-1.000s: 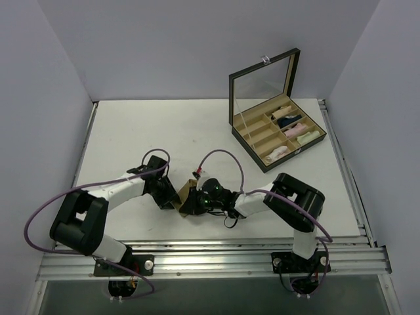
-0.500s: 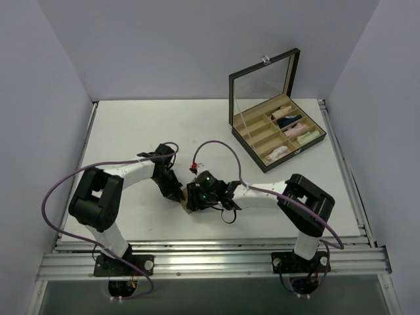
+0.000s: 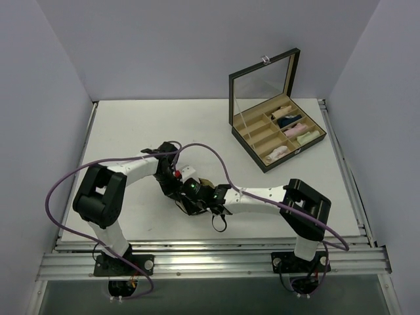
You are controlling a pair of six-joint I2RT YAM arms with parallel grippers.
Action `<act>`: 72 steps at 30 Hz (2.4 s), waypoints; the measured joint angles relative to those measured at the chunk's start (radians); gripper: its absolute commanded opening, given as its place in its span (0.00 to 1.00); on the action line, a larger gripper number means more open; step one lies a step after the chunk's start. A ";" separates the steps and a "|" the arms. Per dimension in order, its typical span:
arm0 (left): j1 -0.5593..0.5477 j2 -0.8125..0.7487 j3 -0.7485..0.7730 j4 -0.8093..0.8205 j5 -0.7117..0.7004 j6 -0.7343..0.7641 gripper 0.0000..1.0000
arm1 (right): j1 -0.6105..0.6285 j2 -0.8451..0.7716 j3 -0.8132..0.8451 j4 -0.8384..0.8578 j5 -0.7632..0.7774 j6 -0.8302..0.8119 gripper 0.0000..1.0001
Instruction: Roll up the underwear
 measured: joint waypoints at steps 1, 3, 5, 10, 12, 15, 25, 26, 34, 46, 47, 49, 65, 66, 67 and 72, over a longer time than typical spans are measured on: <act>-0.002 0.002 0.002 -0.002 -0.002 0.000 0.03 | 0.005 0.002 0.010 -0.002 0.007 -0.013 0.43; -0.004 0.006 0.008 -0.009 -0.004 0.000 0.02 | 0.012 0.008 0.032 -0.003 0.015 -0.034 0.44; -0.007 0.013 0.018 -0.019 -0.007 0.000 0.02 | 0.017 0.008 0.044 -0.003 0.017 -0.050 0.44; -0.010 0.021 0.030 -0.033 -0.014 0.001 0.02 | 0.021 0.021 0.065 0.005 0.017 -0.072 0.45; -0.011 0.026 0.037 -0.040 -0.016 0.001 0.02 | 0.024 0.041 0.069 0.011 0.018 -0.078 0.44; -0.013 0.039 0.056 -0.061 -0.019 0.003 0.02 | 0.031 0.077 0.069 0.017 0.018 -0.090 0.44; -0.013 0.057 0.080 -0.092 -0.022 0.005 0.06 | 0.047 0.139 0.082 0.035 0.064 -0.072 0.00; -0.011 0.057 0.081 -0.093 -0.022 0.006 0.11 | 0.043 0.134 0.076 0.043 0.061 -0.060 0.00; 0.055 0.025 0.072 -0.079 0.012 0.035 0.44 | -0.080 0.022 -0.237 0.455 -0.162 0.158 0.00; 0.077 -0.138 -0.071 0.043 -0.023 0.051 0.51 | -0.148 0.024 -0.434 0.810 -0.288 0.336 0.00; 0.077 -0.151 -0.086 0.060 -0.023 0.051 0.52 | -0.151 0.028 -0.442 0.830 -0.294 0.346 0.00; 0.077 -0.185 -0.114 0.093 -0.023 0.051 0.52 | -0.154 0.035 -0.457 0.867 -0.305 0.360 0.00; 0.043 -0.232 -0.157 0.249 0.013 0.050 0.55 | -0.166 0.074 -0.507 1.017 -0.330 0.424 0.00; 0.035 -0.225 -0.159 0.257 0.013 0.050 0.55 | -0.166 0.076 -0.507 1.020 -0.330 0.425 0.00; 0.027 -0.216 -0.161 0.266 0.013 0.050 0.55 | -0.166 0.078 -0.507 1.023 -0.331 0.427 0.00; -0.003 -0.156 -0.172 0.305 0.013 0.051 0.53 | -0.166 0.086 -0.507 1.038 -0.334 0.432 0.00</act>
